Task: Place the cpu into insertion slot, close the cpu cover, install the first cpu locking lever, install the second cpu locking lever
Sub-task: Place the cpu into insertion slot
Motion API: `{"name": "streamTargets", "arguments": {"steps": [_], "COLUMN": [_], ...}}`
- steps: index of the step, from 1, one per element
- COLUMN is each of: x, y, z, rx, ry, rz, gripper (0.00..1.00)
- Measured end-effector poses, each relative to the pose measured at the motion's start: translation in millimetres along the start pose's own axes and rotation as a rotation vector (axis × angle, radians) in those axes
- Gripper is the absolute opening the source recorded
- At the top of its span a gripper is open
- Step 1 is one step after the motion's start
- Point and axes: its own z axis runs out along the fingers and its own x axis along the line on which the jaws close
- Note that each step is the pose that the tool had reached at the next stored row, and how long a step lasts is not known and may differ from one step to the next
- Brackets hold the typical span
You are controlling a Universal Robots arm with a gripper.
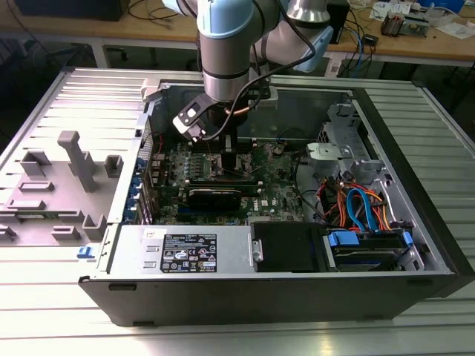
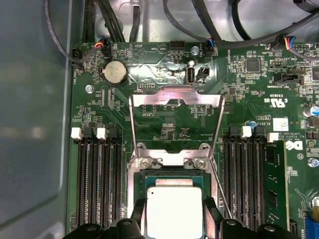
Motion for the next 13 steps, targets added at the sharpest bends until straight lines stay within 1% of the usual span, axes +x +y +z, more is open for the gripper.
{"name": "streamTargets", "arguments": {"steps": [2, 8, 13], "x": [0.1, 0.1, 0.1], "y": [0.0, -0.2, 0.8], "z": [1.1, 3.0, 3.5], "rx": [0.0005, 0.0006, 0.0059], "ry": [-0.0023, -0.0027, -0.0025], "rz": [0.0, 0.003, 0.005], "gripper": [0.55, 0.55, 0.55]}}
